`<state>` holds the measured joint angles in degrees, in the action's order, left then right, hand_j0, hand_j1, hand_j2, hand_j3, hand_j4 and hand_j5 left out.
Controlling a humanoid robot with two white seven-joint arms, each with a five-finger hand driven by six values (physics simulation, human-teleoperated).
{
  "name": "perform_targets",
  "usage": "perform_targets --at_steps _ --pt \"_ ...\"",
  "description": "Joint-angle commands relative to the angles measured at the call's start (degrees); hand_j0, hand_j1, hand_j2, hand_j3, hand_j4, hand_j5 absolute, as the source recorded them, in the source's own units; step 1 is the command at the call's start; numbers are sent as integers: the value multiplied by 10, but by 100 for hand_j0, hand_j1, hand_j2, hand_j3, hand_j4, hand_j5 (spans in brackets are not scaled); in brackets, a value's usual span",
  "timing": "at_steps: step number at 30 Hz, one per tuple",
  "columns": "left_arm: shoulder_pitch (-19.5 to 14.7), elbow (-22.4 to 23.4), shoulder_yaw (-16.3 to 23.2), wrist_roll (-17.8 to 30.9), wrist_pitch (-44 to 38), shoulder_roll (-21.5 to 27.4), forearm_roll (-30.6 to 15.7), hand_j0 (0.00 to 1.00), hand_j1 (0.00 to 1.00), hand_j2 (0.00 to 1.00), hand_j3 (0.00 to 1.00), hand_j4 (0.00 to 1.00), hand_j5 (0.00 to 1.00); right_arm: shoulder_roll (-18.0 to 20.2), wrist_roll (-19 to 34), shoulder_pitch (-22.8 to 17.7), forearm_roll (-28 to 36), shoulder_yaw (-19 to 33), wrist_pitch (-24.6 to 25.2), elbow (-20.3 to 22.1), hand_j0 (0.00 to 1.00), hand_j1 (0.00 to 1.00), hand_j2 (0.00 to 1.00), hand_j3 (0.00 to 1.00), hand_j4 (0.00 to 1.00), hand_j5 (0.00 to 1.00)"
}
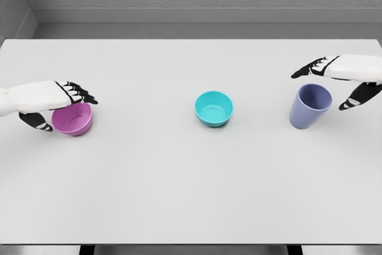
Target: Stacking bowl and cup with both arms
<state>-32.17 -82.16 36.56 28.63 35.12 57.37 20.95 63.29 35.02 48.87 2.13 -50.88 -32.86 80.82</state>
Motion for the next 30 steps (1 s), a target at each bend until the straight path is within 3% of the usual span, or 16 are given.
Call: perform_targets --at_steps 1,30 --pt "-1 1 0 -1 -1 0 -3 100 100 100 100 100 100 -1 0 -2 2 1 0 -6 100 100 100 100 100 100" --pt "2 18 1 -1 -1 -8 -1 100 100 100 100 100 100 -47 0 -17 -27 0 0 -46 100 100 100 100 100 100"
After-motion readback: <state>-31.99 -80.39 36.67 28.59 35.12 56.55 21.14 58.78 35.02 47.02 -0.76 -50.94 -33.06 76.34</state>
